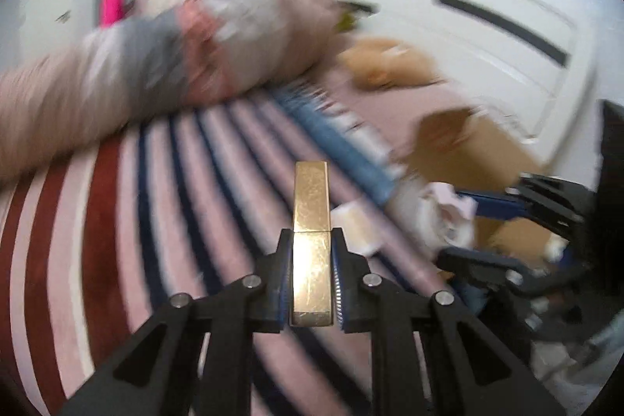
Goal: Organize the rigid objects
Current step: 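Drop the gold tube from the left tool while the right tool drops the tape into the box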
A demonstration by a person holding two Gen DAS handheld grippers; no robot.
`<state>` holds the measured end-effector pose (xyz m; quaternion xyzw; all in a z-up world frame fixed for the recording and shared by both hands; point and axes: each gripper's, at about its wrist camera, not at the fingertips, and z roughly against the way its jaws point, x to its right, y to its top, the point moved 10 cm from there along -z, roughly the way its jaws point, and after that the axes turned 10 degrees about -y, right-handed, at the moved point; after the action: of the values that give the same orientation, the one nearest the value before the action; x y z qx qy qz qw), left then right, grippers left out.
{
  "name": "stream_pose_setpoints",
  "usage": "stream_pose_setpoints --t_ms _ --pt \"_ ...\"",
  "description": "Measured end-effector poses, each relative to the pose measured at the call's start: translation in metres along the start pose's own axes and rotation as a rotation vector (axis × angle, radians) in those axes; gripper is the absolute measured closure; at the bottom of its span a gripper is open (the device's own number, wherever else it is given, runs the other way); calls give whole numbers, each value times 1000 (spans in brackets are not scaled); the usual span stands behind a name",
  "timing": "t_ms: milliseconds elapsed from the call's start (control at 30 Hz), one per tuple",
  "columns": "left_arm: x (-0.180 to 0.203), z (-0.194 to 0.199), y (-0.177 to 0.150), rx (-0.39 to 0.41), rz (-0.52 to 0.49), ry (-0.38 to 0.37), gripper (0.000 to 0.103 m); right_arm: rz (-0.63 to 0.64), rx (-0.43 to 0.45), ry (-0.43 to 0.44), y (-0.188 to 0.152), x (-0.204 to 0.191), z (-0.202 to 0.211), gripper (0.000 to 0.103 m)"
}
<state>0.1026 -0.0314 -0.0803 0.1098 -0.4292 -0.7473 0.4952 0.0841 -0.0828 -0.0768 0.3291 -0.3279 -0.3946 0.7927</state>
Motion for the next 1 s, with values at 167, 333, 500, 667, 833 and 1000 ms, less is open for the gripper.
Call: stream_pose_setpoints --t_ms 167,333,500,667,833,1000 --pt "94 -26 55 -21 -152 -139 88 -65 -29 -147 -9 100 25 62" --pt "153 -95 78 -157 -228 -200 88 -62 -189 -198 -49 179 3 61" --pt "155 -152 71 -310 -230 -127 88 -1 -266 -218 -71 209 -19 61" --pt "154 -164 76 -313 -212 -88 63 -9 -281 -195 -79 214 -28 60" --pt "140 -135 93 -238 -176 -72 63 -46 -256 -172 -73 213 -21 60" --pt "98 -83 94 -147 -121 -17 61 -62 -185 -145 -44 182 2 60"
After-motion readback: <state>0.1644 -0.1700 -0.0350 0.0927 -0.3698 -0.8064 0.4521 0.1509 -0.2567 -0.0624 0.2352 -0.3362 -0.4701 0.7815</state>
